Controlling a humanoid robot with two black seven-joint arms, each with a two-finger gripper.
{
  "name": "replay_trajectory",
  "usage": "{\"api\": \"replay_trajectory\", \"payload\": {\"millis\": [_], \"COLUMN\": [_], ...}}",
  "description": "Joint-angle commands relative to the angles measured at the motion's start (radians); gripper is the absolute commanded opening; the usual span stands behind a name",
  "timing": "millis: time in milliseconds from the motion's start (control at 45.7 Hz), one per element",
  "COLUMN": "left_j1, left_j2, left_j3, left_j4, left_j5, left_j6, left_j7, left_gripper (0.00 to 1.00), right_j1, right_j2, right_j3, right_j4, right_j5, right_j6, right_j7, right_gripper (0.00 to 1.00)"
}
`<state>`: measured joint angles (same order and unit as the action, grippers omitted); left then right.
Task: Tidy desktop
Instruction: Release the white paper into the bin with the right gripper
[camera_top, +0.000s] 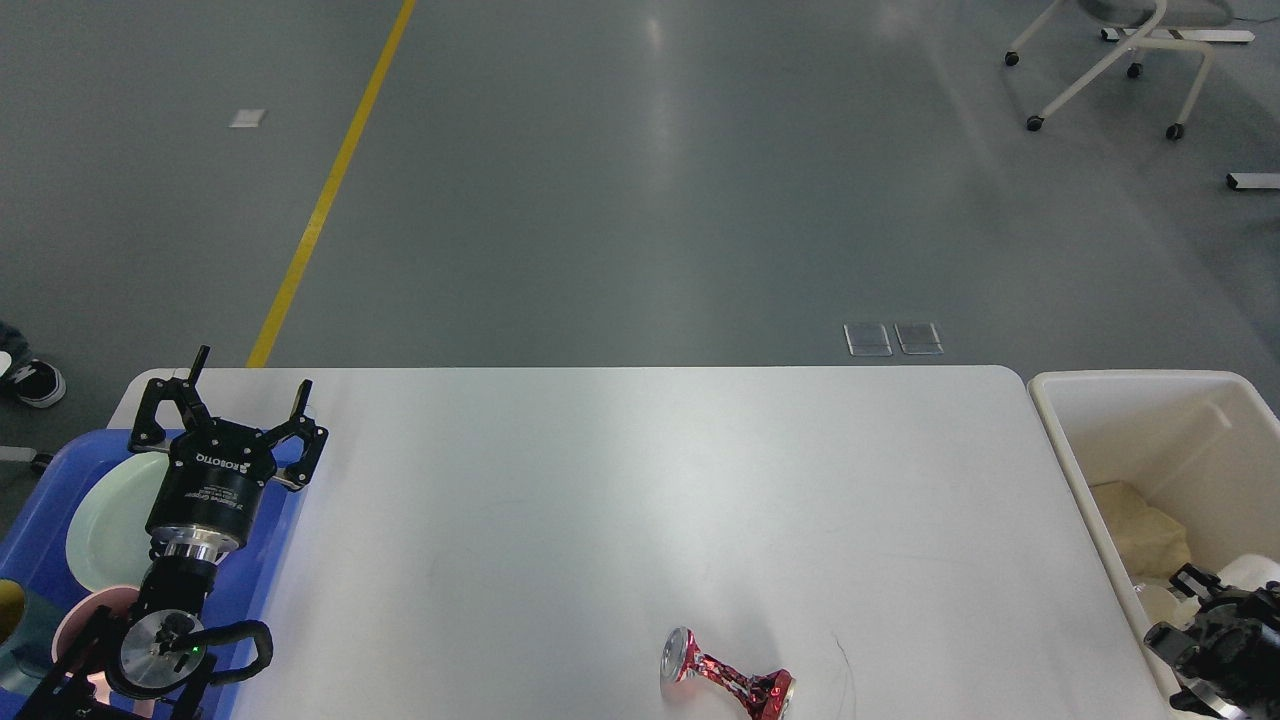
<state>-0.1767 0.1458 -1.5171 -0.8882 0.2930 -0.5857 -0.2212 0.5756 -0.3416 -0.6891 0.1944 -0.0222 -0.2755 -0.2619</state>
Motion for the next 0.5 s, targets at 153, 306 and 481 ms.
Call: {"api": "replay_trajectory", "payload": {"millis": [153, 306, 481], "left_j1": [-0.001, -0.001, -0.001], "left_j2": [0.000, 0.000, 0.000], "left_j3": [0.001, 0.000, 0.000], "left_j4": [0.000, 0.000, 0.000], "left_j5": [0.000, 0.000, 0.000], "left_j6": [0.000, 0.000, 0.000], "left_j7": [0.000, 0.000, 0.000], "left_gripper": [0.96, 0.96, 0.96], "right_j1": [0.027, 0.138, 0.323], "right_j2": [-0.007, -0.082, -0.181], "right_j3": [0.000, -0.012, -0.017], "right_j4": [0.011, 0.108, 0.252], "right_j5": [-0.004, -0.033, -0.192], "right_j6": [0.041, 0.116, 0.217], "right_j7": [0.000, 0.000, -0.002], "right_gripper": [1.00, 1.00, 1.00]}}
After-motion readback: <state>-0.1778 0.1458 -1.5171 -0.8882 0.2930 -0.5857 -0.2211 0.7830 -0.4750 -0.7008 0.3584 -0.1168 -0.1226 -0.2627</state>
